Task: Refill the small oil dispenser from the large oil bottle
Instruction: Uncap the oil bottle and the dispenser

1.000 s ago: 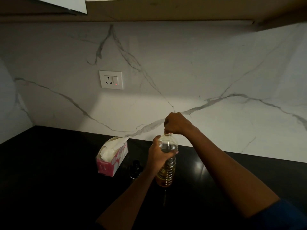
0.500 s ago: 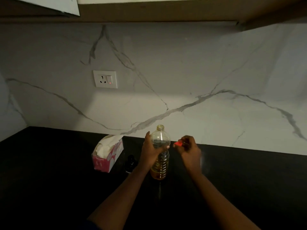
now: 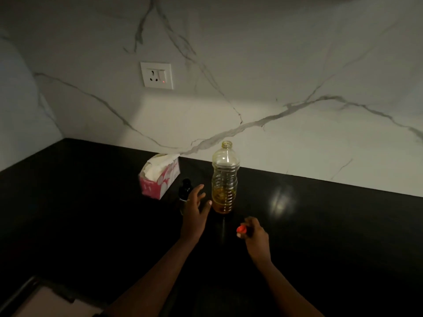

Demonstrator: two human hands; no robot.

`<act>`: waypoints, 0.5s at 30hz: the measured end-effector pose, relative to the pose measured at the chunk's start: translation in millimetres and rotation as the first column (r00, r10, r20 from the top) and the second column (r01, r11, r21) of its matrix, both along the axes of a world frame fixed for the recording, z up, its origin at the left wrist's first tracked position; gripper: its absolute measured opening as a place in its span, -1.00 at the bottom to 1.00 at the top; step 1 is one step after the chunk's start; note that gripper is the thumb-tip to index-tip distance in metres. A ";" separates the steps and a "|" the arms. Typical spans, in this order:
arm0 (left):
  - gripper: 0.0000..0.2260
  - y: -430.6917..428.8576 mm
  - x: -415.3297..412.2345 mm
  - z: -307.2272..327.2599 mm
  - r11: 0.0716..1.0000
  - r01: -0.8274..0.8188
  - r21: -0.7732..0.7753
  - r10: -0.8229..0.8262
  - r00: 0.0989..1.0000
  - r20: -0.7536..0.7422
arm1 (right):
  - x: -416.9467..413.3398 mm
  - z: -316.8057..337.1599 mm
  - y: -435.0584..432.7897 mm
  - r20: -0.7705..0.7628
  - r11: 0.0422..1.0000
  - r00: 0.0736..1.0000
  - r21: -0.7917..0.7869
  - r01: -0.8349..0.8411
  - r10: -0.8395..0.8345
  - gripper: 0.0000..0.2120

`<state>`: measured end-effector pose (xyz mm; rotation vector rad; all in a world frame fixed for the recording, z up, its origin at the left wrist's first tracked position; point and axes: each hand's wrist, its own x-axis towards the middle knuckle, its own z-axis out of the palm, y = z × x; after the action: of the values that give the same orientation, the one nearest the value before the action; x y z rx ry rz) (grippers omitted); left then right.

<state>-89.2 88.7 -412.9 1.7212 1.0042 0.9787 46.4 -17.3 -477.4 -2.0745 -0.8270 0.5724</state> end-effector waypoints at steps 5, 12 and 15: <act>-0.56 -10.5 -25.0 -7.6 0.993 -0.120 0.009 0.120 0.993 -0.023 | 0.1 -4.6 -8.2 0.000 0.996 0.997 -0.040 -0.074 0.074 -0.53; -0.54 -17.0 -52.0 -12.4 0.970 -0.241 -0.025 0.241 0.970 0.019 | -0.7 3.9 -9.0 0.033 0.981 0.992 -0.161 -0.111 0.118 -0.45; -0.51 -12.4 -60.2 -15.0 0.952 -0.298 -0.069 0.299 0.954 0.002 | -7.9 22.0 2.2 0.096 0.932 0.980 -0.337 -0.130 0.172 -0.39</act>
<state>-149.4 76.3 -427.9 1.5321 1.3016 1.1291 38.5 -15.1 -455.5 -2.3836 -1.0274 0.7116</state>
